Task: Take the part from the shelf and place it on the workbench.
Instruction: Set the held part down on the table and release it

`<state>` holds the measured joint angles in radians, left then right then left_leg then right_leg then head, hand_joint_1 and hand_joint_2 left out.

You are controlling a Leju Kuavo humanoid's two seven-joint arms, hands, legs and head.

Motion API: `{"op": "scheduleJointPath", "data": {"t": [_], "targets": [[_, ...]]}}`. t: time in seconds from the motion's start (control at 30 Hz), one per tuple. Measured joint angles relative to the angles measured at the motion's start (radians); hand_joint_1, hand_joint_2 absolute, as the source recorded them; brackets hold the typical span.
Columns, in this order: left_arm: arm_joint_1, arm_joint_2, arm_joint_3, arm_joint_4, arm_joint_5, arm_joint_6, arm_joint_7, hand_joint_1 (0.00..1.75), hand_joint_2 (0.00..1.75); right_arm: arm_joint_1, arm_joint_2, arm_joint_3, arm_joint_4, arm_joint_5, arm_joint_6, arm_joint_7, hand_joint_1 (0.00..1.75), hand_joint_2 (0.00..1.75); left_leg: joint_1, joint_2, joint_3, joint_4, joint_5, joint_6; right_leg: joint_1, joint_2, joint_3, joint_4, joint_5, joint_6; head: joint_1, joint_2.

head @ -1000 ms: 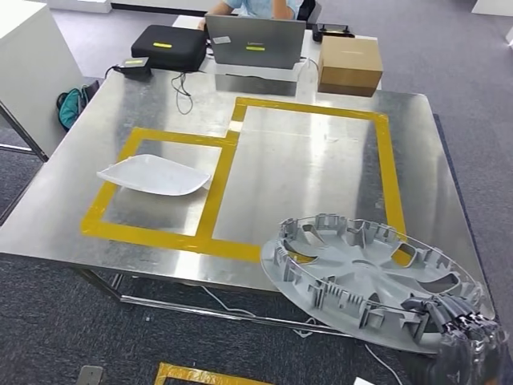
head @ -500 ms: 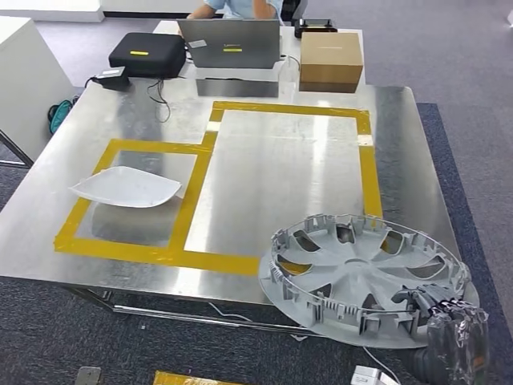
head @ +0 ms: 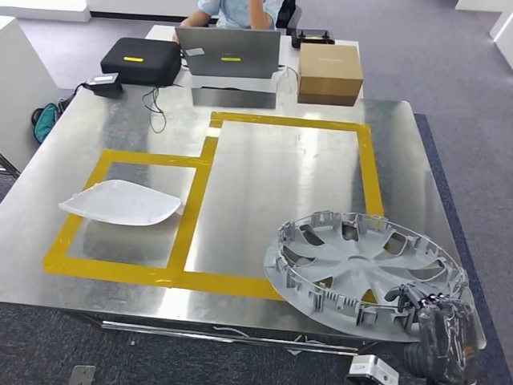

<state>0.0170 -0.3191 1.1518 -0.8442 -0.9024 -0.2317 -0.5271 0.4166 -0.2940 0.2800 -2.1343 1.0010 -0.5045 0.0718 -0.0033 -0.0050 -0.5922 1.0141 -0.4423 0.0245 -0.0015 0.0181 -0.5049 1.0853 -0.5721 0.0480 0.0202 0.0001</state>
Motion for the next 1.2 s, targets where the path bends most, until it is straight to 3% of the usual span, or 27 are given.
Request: {"op": "scheduleJointPath", "data": {"t": [0.1, 0.13, 0.17, 0.2, 0.27, 0.33, 0.4, 0.47, 0.53, 0.6, 0.63, 0.67, 0.7, 0.77, 0.83, 0.87, 0.93, 1.0, 1.03, 1.1, 1.13, 1.17, 1.2], "targets": [[-0.002, 0.001, 0.0, 0.002, 0.0, 0.001, 0.003, 0.0, 1.75, -0.001, -0.004, 0.002, 0.002, 0.0, 0.0, 0.0, 1.75, 1.75, 0.001, 0.002, 0.016, 0.0, -0.016, 0.007, -0.002, -0.008, -0.118, 0.178, -0.077, 0.012, 0.004, 0.0], [-0.001, 0.001, 0.0, 0.003, 0.0, 0.002, 0.003, 0.0, 1.75, -0.001, -0.005, 0.002, 0.003, 0.0, 0.0, 0.0, 1.75, 1.75, 0.001, 0.002, 0.022, 0.0, -0.023, 0.006, -0.003, -0.009, -0.151, 0.212, -0.093, 0.015, 0.004, 0.0], [0.0, 0.001, 0.0, 0.003, 0.0, 0.002, 0.004, 0.0, 1.75, -0.001, -0.005, 0.002, 0.005, 0.0, 0.0, 0.0, 1.75, 1.75, 0.001, 0.002, 0.031, 0.0, -0.031, 0.005, -0.005, -0.009, -0.169, 0.213, -0.09, 0.018, 0.005, 0.0], [0.001, 0.001, 0.0, 0.004, 0.0, 0.002, 0.004, 0.0, 1.75, -0.001, -0.005, 0.002, 0.006, 0.0, 0.0, 0.0, 1.75, 1.75, 0.002, 0.001, 0.043, 0.0, -0.04, 0.003, -0.007, -0.01, -0.169, 0.18, -0.063, 0.02, 0.005, 0.0], [0.001, 0.001, 0.0, 0.005, 0.0, 0.002, 0.004, 0.0, 1.75, -0.001, -0.006, 0.003, 0.007, 0.0, 0.0, 0.0, 1.75, 1.75, 0.004, 0.001, 0.07, 0.002, -0.061, -0.004, -0.01, -0.016, -0.142, 0.059, 0.04, 0.022, 0.006, 0.0], [0.0, 0.002, 0.0, 0.005, 0.0, 0.002, 0.004, 0.0, 1.75, -0.002, -0.007, 0.004, 0.009, 0.0, 0.001, 0.0, 1.75, 1.75, 0.002, 0.002, 0.084, 0.001, -0.078, -0.016, -0.009, -0.022, -0.12, -0.017, 0.102, 0.008, 0.007, 0.0], [-0.001, 0.002, 0.0, 0.006, 0.0, 0.002, 0.004, 0.0, 1.75, -0.002, -0.008, 0.006, 0.011, 0.0, 0.001, 0.0, 1.75, 1.75, -0.001, 0.003, 0.091, 0.0, -0.083, -0.028, -0.007, -0.02, -0.113, -0.025, 0.104, -0.012, 0.007, 0.0], [-0.003, 0.003, -0.001, 0.006, 0.0, 0.002, 0.004, 0.0, 1.75, -0.001, -0.008, 0.007, 0.011, 0.0, 0.001, 0.0, 1.75, 1.75, 0.0, 0.003, 0.089, 0.022, -0.082, -0.037, -0.011, -0.017, -0.1, -0.03, 0.107, -0.025, 0.005, 0.0], [-0.006, 0.004, -0.001, 0.007, 0.0, 0.002, 0.004, 0.0, 1.75, -0.003, -0.008, 0.007, 0.011, 0.001, 0.001, -0.001, 1.75, 1.75, 0.001, 0.003, 0.038, 0.111, -0.1, -0.046, -0.014, -0.015, -0.083, -0.036, 0.101, -0.034, 0.001, 0.0], [-0.006, 0.004, -0.002, 0.008, 0.0, 0.002, 0.003, 0.0, 1.75, -0.004, -0.008, 0.007, 0.011, 0.001, 0.001, -0.001, 1.75, 1.75, 0.003, 0.003, -0.047, 0.235, -0.152, -0.052, -0.014, -0.014, -0.073, -0.038, 0.09, -0.041, -0.001, 0.0], [-0.005, 0.004, -0.002, 0.009, 0.0, 0.002, 0.003, 0.0, 1.75, -0.004, -0.008, 0.007, 0.011, 0.001, 0.001, -0.001, 1.75, 1.75, 0.003, 0.003, -0.082, 0.273, -0.175, -0.053, -0.014, -0.012, -0.067, -0.038, 0.084, -0.041, -0.002, 0.0], [-0.003, 0.004, -0.002, 0.009, 0.0, 0.002, 0.003, 0.0, 1.75, -0.003, -0.008, 0.007, 0.011, 0.001, 0.001, -0.001, 1.75, 1.75, 0.003, 0.003, -0.102, 0.281, -0.179, -0.053, -0.014, -0.01, -0.059, -0.038, 0.076, -0.041, -0.002, 0.0], [-0.002, 0.004, -0.002, 0.01, 0.0, 0.002, 0.003, 0.0, 1.75, -0.003, -0.008, 0.007, 0.011, 0.001, 0.001, -0.001, 1.75, 1.75, 0.003, 0.003, -0.106, 0.258, -0.159, -0.051, -0.014, -0.009, -0.047, -0.038, 0.067, -0.04, -0.002, 0.0], [0.002, 0.005, -0.001, 0.01, -0.001, 0.004, 0.003, 0.0, 1.75, -0.006, -0.008, 0.007, 0.011, -0.006, 0.011, 0.005, 1.75, 1.75, 0.002, 0.016, -0.083, 0.143, -0.06, -0.044, -0.013, -0.012, -0.021, -0.038, 0.05, -0.035, -0.003, 0.0], [0.005, 0.011, -0.003, 0.024, -0.006, 0.024, 0.004, 0.0, 1.75, -0.031, -0.019, 0.008, 0.029, -0.056, 0.09, 0.029, 1.75, 1.75, 0.0, 0.037, -0.067, 0.049, 0.011, -0.036, -0.008, -0.016, -0.007, -0.039, 0.031, -0.024, -0.007, 0.0], [0.004, 0.016, -0.006, 0.041, -0.009, 0.042, 0.001, 0.0, 1.75, -0.055, -0.029, 0.007, 0.051, -0.096, 0.154, 0.039, 1.75, 1.75, -0.002, 0.043, -0.066, 0.031, 0.022, -0.033, -0.005, -0.018, -0.004, -0.043, 0.021, -0.019, -0.008, 0.0], [-0.005, 0.031, -0.017, 0.082, -0.013, 0.079, -0.007, 0.0, 1.75, -0.105, -0.048, 0.0, 0.105, -0.163, 0.25, 0.036, 1.75, 1.75, 0.0, 0.029, -0.065, 0.026, 0.021, -0.026, -0.004, -0.029, 0.002, -0.055, 0.004, -0.01, -0.007, 0.0], [-0.016, 0.046, -0.027, 0.117, -0.013, 0.099, -0.013, 0.0, 1.75, -0.137, -0.058, -0.011, 0.146, -0.186, 0.273, 0.023, 1.75, 1.75, 0.005, 0.01, -0.058, 0.021, 0.027, -0.016, -0.005, -0.033, 0.0, -0.028, -0.02, 0.0, -0.006, 0.0], [-0.022, 0.053, -0.03, 0.131, -0.011, 0.105, -0.015, 0.0, 1.75, -0.148, -0.062, -0.015, 0.159, -0.187, 0.274, 0.019, 1.75, 1.75, 0.006, 0.002, -0.053, 0.019, 0.028, -0.01, -0.006, -0.031, -0.019, 0.015, -0.044, 0.004, -0.005, 0.0], [-0.03, 0.066, -0.036, 0.157, -0.008, 0.113, -0.018, 0.0, 1.75, -0.164, -0.065, -0.02, 0.18, -0.19, 0.288, 0.017, 1.75, 1.75, 0.005, -0.007, -0.045, 0.02, 0.022, -0.002, -0.006, -0.024, -0.093, 0.145, -0.102, 0.008, -0.003, 0.0], [-0.032, 0.071, -0.039, 0.169, -0.006, 0.115, -0.019, 0.0, 1.75, -0.173, -0.066, -0.021, 0.189, -0.194, 0.304, 0.02, 1.75, 1.75, 0.003, -0.01, -0.041, 0.02, 0.018, 0.0, -0.005, -0.023, -0.131, 0.199, -0.115, 0.008, -0.004, 0.0], [-0.034, 0.076, -0.043, 0.181, -0.004, 0.117, -0.02, 0.0, 1.75, -0.184, -0.066, -0.022, 0.2, -0.202, 0.327, 0.023, 1.75, 1.75, 0.002, -0.012, -0.035, 0.02, 0.013, 0.001, -0.004, -0.022, -0.157, 0.221, -0.105, 0.006, -0.004, 0.0], [-0.035, 0.081, -0.049, 0.192, -0.002, 0.119, -0.021, 0.0, 1.75, -0.2, -0.066, -0.022, 0.213, -0.211, 0.353, 0.026, 1.75, 1.75, 0.0, -0.013, -0.028, 0.02, 0.007, 0.002, -0.003, -0.022, -0.163, 0.205, -0.072, 0.003, -0.004, 0.0]]}}
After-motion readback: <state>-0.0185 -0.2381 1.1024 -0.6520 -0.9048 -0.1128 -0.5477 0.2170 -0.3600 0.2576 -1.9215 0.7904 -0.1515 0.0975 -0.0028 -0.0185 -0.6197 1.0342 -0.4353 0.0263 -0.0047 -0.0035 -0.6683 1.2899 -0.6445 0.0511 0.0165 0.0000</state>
